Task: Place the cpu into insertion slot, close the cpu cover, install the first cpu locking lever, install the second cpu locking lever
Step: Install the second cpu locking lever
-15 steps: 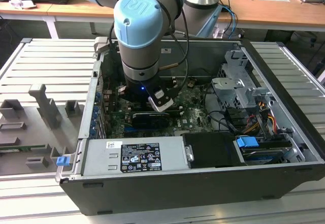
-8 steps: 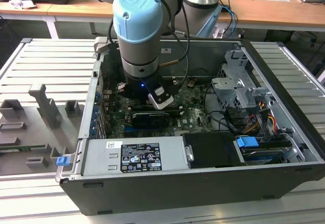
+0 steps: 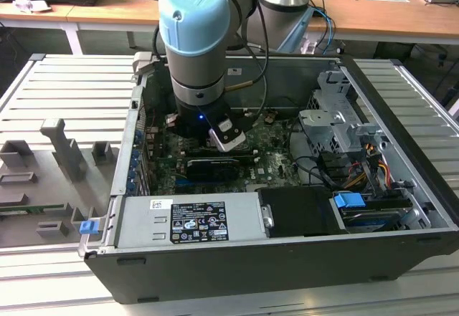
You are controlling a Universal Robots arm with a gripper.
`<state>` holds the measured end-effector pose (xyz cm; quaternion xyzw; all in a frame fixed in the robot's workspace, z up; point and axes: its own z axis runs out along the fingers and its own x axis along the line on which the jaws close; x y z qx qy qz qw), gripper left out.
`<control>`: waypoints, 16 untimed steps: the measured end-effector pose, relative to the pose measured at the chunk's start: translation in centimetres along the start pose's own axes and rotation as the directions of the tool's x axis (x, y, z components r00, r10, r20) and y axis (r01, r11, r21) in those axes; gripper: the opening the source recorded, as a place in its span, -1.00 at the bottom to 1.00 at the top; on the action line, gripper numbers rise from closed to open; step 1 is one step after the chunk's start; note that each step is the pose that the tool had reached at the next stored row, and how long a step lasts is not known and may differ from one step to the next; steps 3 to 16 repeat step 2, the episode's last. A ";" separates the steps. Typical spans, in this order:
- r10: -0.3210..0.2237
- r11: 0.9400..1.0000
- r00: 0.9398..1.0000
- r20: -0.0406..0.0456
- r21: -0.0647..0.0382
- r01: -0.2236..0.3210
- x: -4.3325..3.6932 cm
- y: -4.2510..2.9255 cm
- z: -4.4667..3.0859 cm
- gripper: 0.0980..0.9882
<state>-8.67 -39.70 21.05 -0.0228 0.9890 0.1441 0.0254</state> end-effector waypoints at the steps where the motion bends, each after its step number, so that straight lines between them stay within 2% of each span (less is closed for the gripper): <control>1: 0.000 1.000 1.000 0.000 0.000 0.000 0.00 0.00 0.00 -0.98; 16: 0.000 1.000 1.000 0.000 0.000 0.000 0.00 0.00 -0.01 -0.98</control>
